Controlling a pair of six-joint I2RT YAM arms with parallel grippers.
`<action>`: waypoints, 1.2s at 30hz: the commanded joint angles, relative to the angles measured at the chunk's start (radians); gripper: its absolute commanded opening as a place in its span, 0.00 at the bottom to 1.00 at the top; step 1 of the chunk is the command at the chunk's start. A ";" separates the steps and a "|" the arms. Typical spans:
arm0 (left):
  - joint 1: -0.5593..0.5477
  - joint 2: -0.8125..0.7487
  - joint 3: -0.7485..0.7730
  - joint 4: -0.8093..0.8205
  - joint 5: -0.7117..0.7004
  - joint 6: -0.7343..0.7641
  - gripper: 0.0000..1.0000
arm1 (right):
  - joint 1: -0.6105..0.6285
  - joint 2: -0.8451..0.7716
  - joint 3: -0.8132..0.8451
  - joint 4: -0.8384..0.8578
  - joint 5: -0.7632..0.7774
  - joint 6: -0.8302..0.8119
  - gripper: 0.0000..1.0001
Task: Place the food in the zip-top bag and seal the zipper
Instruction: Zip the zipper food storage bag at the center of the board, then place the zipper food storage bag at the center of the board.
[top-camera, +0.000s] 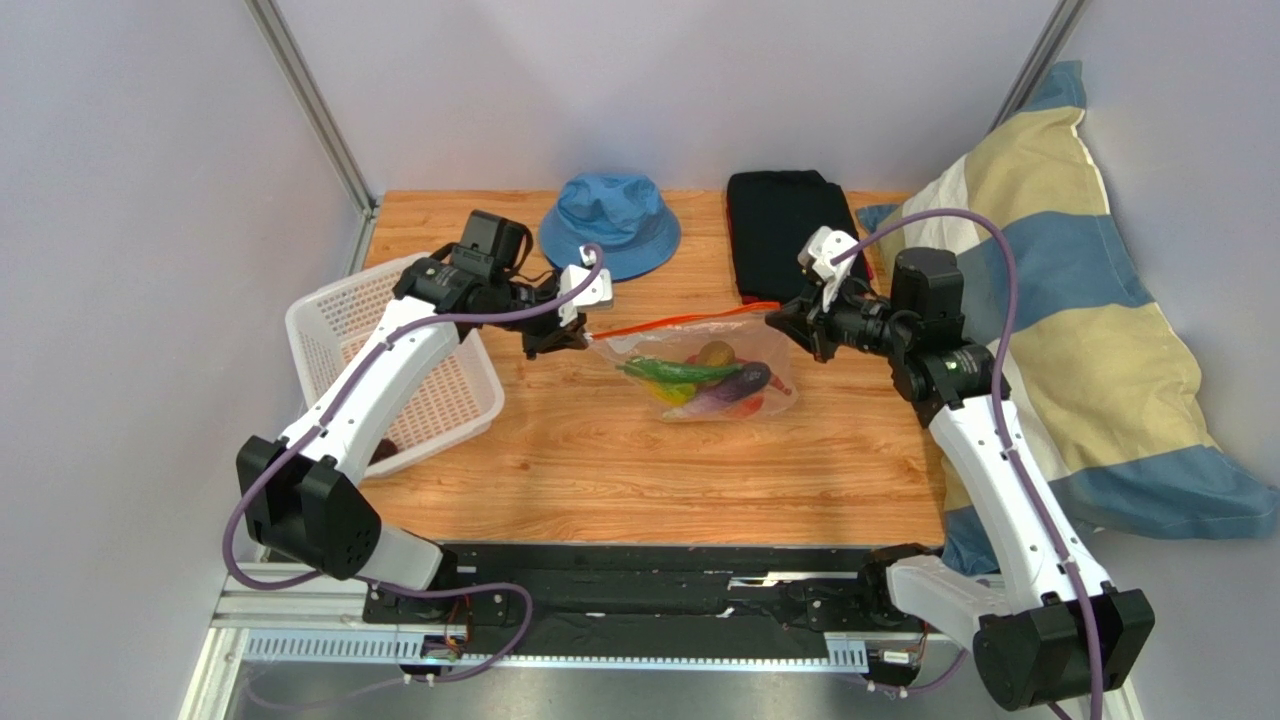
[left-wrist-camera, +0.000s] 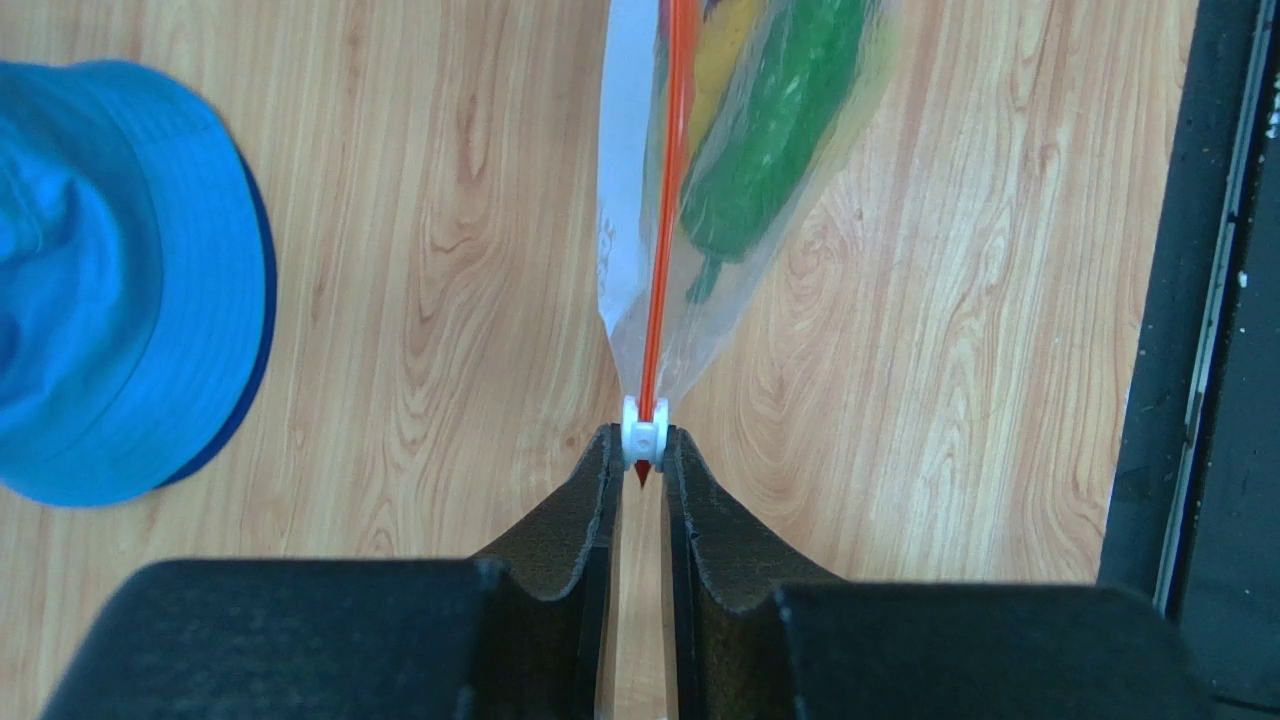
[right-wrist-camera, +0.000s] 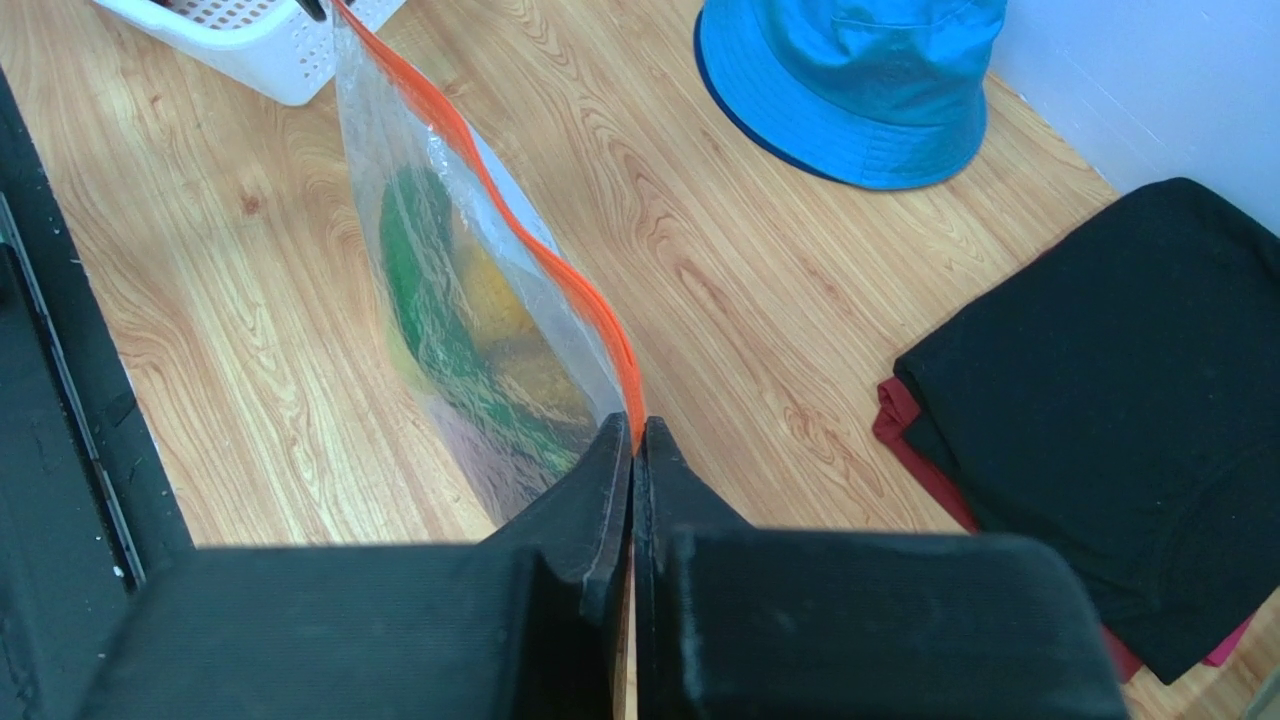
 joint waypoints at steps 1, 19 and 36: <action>0.038 -0.053 -0.003 -0.052 -0.034 0.040 0.16 | -0.020 -0.018 0.003 0.054 0.029 0.013 0.00; 0.073 0.035 0.270 0.021 -0.105 -0.082 0.02 | -0.020 0.235 0.170 0.230 -0.060 -0.005 0.00; -0.098 -0.157 -0.238 0.030 -0.043 -0.129 0.06 | 0.095 0.106 -0.156 -0.253 -0.171 -0.488 0.00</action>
